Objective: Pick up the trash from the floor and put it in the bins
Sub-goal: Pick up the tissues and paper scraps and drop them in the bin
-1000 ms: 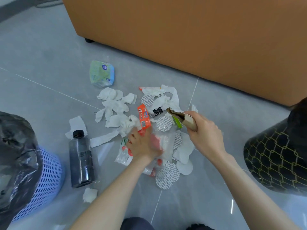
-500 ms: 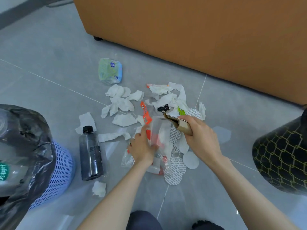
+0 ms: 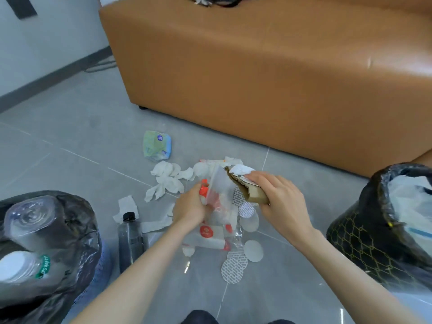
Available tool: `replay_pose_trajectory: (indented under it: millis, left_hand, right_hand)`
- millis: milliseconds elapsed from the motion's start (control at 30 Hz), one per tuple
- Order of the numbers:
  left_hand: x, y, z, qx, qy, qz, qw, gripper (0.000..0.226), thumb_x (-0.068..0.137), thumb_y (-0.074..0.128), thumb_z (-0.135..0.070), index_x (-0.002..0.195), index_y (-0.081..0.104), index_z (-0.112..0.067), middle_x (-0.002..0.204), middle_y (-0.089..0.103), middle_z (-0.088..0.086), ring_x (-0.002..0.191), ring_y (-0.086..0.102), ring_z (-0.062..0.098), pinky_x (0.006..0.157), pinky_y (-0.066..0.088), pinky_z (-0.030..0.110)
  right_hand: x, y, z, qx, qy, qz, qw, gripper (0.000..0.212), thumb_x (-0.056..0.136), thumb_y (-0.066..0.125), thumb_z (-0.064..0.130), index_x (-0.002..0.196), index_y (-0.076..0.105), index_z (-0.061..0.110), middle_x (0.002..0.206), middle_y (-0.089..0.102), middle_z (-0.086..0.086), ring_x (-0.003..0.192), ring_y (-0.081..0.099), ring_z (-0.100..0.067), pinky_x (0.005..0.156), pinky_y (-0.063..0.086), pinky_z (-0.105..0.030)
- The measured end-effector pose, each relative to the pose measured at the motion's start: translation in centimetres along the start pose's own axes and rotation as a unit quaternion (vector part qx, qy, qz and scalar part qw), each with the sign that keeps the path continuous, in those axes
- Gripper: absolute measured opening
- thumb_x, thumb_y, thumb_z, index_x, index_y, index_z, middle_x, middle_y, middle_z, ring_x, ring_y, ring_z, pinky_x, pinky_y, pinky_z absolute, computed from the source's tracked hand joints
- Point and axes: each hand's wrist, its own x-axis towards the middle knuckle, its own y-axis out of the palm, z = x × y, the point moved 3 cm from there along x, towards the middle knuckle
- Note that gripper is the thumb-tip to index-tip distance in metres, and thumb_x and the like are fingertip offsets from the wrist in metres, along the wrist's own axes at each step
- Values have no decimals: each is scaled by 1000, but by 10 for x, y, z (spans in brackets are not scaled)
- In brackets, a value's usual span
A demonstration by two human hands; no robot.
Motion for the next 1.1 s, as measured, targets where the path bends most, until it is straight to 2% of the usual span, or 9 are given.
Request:
replay_pose_trajectory:
  millis: [100,233,467,600,733,800,933,1033,1100]
  left_hand:
    - [-15,-35,-41,-5,40,-18,999,44,76,67,-27,117,53,-34,107,65,-4,100,61,26,78,48,32]
    - [-38,-71,-101,3,103,-31,994,44,76,67,-30,118,53,-32,107,65,-5,100,61,24,71,41,26]
    - [-83,-87,-229,-1,204,-36,978,57,70,72,-50,121,51,-35,114,62,-7,105,59,21,77,43,26]
    - [-107,-63,-299,1,238,-4,971,54,69,71,-31,119,51,-34,110,63,-6,97,61,21,76,50,28]
    - [-120,-37,-339,43,263,5,964,51,69,68,-25,117,50,-35,106,63,-7,90,60,20,67,45,25]
    - [-121,-21,-352,22,249,14,968,49,70,68,-25,114,51,-33,104,62,-7,89,60,20,66,44,25]
    - [-114,5,-360,-52,203,16,978,53,72,72,-27,121,50,-27,110,61,-5,90,54,18,71,42,26]
    - [-106,24,-359,-94,180,8,979,56,73,72,-28,123,50,-25,114,60,-3,93,53,19,74,40,26]
    - [-102,31,-356,-131,159,4,979,54,74,74,-30,122,51,-24,113,59,-2,101,56,22,77,41,27]
  right_hand:
    - [8,-47,0,-17,-7,-42,999,59,61,67,1,113,62,29,118,64,15,96,61,-14,68,46,-27]
    - [11,-109,-11,-29,3,-108,994,44,74,59,12,114,60,28,118,64,14,100,59,-13,71,47,-29]
    - [-30,-216,-61,-76,73,-170,980,50,75,64,8,120,57,27,124,62,8,108,58,-21,78,52,-40]
    - [-71,-256,-100,-104,151,-185,966,59,75,69,1,124,54,30,126,59,10,112,54,-20,84,49,-43]
    - [-108,-272,-136,-122,238,-180,947,57,78,63,0,126,54,30,131,57,10,115,51,-22,85,47,-44]
    - [-128,-270,-158,-127,279,-158,939,58,80,59,-1,128,53,30,133,55,10,116,49,-22,88,44,-43]
    - [-149,-242,-190,-133,306,-55,941,59,85,56,4,136,40,32,143,43,9,124,39,-21,100,34,-39]
    - [-157,-208,-207,-105,322,80,937,65,89,52,12,143,22,33,152,22,4,132,26,-27,106,28,-45]
    - [-159,-185,-213,-42,340,166,925,62,96,47,31,147,12,32,156,11,2,138,19,-32,109,23,-51]
